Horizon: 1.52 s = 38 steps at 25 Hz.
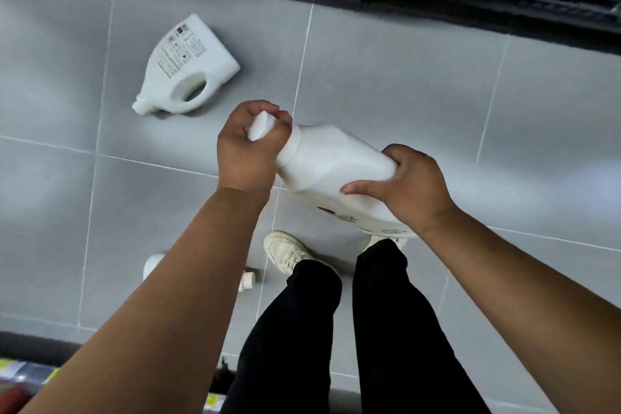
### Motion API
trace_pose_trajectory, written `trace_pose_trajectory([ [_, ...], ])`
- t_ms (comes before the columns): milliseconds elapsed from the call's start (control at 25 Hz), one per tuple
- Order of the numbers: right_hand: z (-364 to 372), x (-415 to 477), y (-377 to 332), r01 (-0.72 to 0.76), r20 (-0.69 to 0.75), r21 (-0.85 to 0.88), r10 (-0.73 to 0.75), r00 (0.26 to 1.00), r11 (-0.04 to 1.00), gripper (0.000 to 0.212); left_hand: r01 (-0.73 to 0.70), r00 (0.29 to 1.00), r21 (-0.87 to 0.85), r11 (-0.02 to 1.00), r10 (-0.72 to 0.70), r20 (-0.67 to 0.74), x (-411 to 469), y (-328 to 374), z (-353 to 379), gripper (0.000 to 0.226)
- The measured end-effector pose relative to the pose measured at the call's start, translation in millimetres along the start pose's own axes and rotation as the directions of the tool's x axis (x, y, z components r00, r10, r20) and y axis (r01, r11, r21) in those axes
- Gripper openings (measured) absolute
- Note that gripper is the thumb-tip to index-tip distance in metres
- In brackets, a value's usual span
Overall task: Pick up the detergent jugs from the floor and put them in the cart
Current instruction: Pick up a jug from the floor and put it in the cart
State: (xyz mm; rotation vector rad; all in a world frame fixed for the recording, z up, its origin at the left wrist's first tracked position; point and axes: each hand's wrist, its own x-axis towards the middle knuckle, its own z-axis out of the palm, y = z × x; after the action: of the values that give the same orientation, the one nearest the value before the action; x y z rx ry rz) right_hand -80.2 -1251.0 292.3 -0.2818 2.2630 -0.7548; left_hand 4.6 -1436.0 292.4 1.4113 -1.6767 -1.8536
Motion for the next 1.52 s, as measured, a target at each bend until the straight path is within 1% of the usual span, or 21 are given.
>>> trace_pose_trajectory([
  [160,-70.1,-66.3,-63.0,0.013,-0.063,-0.003,-0.013,0.998,1.0,0.057,-0.034,0.998,-0.017,0.999,0.035,0.047,-44.9,96.9,-2.9,0.02],
  [240,-108.1,-105.7,-89.9,0.034,-0.142,0.01,-0.032,0.989,0.999,0.056,-0.067,0.99,-0.053,0.996,0.072,0.12,-70.5,149.3,-2.9,0.019],
  [320,-136.6,-142.3,-110.5,0.034,-0.205,0.047,-0.024,0.979,0.998,0.056,-0.085,0.978,-0.039,0.996,0.091,0.19,-93.7,191.4,-3.8,0.017],
  [440,-165.4,-190.8,-128.9,0.055,-0.299,0.122,-0.016,0.954,0.991,0.059,-0.083,0.964,-0.033,0.996,0.089,0.252,-128.0,240.6,-2.7,0.015],
  [600,-207.4,-247.5,-127.0,0.111,-0.333,0.237,-0.026,0.942,0.965,0.062,-0.088,0.945,-0.036,0.995,0.095,0.313,-181.8,280.2,10.2,0.014],
  [680,-227.5,-268.5,-114.7,0.124,-0.325,0.252,-0.036,0.945,0.96,0.061,-0.075,0.942,-0.044,0.996,0.085,0.325,-208.4,283.3,22.1,0.019],
  [800,-260.0,-299.4,-79.3,0.117,-0.31,0.31,-0.016,0.951,0.943,0.059,-0.071,0.94,-0.046,0.996,0.082,0.332,-252.7,281.9,59.5,0.024],
  [880,-285.4,-317.6,-45.5,0.105,-0.325,0.354,0.017,0.946,0.929,0.056,-0.086,0.925,-0.03,0.996,0.091,0.368,-280.8,280.3,97.2,0.024],
  [1080,-367.3,-368.3,39.5,0.086,-0.385,0.421,0.092,0.918,0.903,0.056,-0.143,0.86,0.009,0.99,0.12,0.496,-354.9,282.4,209.5,0.019],
  [1160,-403.1,-391.4,73.1,0.092,-0.448,0.445,0.132,0.884,0.891,0.054,-0.152,0.822,0.002,0.988,0.125,0.556,-388.1,285.8,261.8,0.018],
  [1320,-468.1,-437.0,136.7,0.075,-0.547,0.498,0.245,0.8,0.864,0.047,-0.222,0.714,0.006,0.975,0.158,0.682,-457.8,292.7,358.9,0.018],
  [1440,-513.3,-460.7,169.9,0.072,-0.601,0.53,0.314,0.735,0.845,0.046,-0.234,0.628,0.0,0.972,0.151,0.763,-497.2,298.2,425.5,0.015],
  [1520,-538.6,-466.6,195.4,0.07,-0.625,0.554,0.36,0.692,0.83,0.049,-0.26,0.588,0.014,0.966,0.147,0.796,-515.3,299.1,470.4,0.011],
])
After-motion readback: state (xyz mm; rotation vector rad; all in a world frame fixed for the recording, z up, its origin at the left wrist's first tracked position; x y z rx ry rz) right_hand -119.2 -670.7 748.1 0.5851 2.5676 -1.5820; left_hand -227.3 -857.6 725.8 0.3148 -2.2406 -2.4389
